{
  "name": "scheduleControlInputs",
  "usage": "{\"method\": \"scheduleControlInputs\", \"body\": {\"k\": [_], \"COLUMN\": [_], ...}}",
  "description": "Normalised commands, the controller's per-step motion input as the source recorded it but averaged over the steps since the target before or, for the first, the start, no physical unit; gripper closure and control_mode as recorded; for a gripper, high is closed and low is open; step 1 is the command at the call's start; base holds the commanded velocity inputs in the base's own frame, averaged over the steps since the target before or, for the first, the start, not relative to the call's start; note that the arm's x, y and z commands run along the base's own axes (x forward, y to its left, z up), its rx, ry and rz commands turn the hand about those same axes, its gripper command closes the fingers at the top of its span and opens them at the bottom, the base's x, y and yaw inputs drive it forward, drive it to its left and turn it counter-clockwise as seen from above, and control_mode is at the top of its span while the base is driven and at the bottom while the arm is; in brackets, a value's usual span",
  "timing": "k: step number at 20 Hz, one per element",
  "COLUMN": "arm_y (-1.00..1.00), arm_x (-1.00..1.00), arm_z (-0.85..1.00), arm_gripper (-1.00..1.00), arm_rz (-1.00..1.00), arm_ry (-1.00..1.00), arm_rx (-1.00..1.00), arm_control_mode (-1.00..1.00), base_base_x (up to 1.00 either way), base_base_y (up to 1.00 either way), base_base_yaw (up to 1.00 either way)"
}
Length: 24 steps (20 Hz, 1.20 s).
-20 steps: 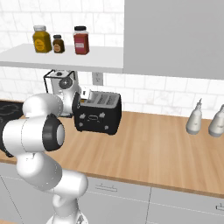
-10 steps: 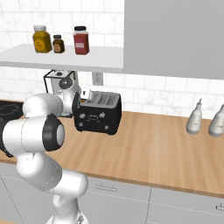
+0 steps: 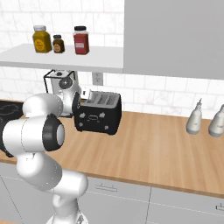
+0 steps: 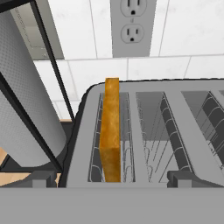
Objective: Start the toaster. Once the lever pops up, take the bread to the plate on the dining counter.
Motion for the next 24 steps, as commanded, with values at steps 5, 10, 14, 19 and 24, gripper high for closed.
{"method": "scheduleControlInputs", "body": {"k": [5,10,14,19,24], "arm_y": [0.0,0.0,0.0,0.0,0.0], "arm_x": [0.0,0.0,0.0,0.0,0.0], "arm_z": [0.0,0.0,0.0,0.0,0.0], "arm_gripper": [-1.0,-1.0,-1.0,-1.0,-1.0], "arm_rz": [0.0,0.0,0.0,0.0,0.0], "arm_ry": [0.0,0.0,0.0,0.0,0.0], "arm_rx": [0.0,0.0,0.0,0.0,0.0], "arm_control_mode": [-1.0,-1.0,-1.0,-1.0,-1.0], "base_base_x": [0.0,0.0,0.0,0.0,0.0], "base_base_y": [0.0,0.0,0.0,0.0,0.0], "base_base_yaw": [0.0,0.0,0.0,0.0,0.0]}}
